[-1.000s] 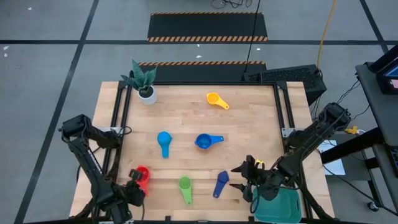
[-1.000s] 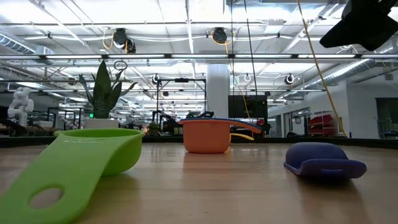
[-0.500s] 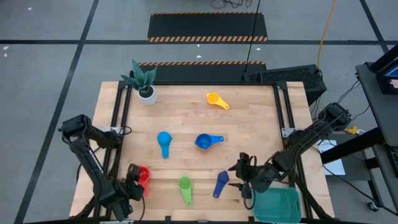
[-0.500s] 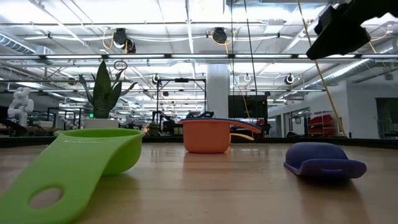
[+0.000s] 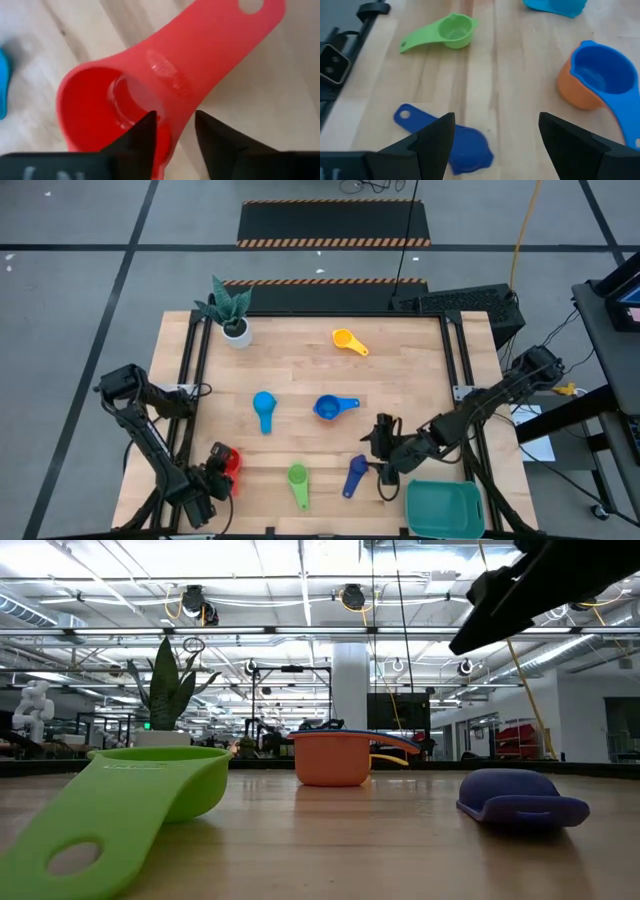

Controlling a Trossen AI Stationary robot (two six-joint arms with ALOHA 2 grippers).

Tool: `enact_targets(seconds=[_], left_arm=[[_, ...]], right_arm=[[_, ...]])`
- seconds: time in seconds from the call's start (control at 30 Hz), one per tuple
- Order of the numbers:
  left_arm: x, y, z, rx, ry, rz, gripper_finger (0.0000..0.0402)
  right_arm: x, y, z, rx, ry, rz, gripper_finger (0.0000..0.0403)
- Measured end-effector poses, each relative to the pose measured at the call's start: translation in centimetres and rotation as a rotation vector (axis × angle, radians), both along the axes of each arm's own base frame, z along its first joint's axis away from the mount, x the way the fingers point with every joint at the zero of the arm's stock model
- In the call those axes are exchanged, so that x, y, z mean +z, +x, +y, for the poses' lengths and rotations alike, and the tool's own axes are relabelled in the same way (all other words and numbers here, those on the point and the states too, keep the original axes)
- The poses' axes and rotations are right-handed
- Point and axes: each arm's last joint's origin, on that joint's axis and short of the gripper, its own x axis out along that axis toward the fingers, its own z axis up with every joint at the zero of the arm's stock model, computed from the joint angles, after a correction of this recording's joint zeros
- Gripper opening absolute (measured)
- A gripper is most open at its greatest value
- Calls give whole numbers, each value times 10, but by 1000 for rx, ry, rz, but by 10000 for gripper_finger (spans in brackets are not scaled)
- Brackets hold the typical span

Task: Nest measuring cups in basket
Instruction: Stack the orange measuring cup on top of the blue measuring cup

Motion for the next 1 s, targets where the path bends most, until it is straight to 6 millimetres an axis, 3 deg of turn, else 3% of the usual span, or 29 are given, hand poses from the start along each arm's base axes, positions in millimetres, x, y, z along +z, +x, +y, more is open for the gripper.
enact_targets(seconds=[0.2,0.37,0.57,0.77,1.0], left_arm=[[-1,6,3,57,-10,-9,19],[0,18,9,161,-22,-25,23],[11,45,22,241,-17,-56,10],[41,77,43,289,11,-182,15],[94,108,64,279,43,-376,17]], right_arm=[[0,4,-7,-3,-28,-2,279],[4,5,-12,-5,-41,-16,279],[26,-1,-23,-31,-72,-105,279],[44,-10,-29,-73,-100,-186,279],[48,-11,-33,-107,-191,-215,279]])
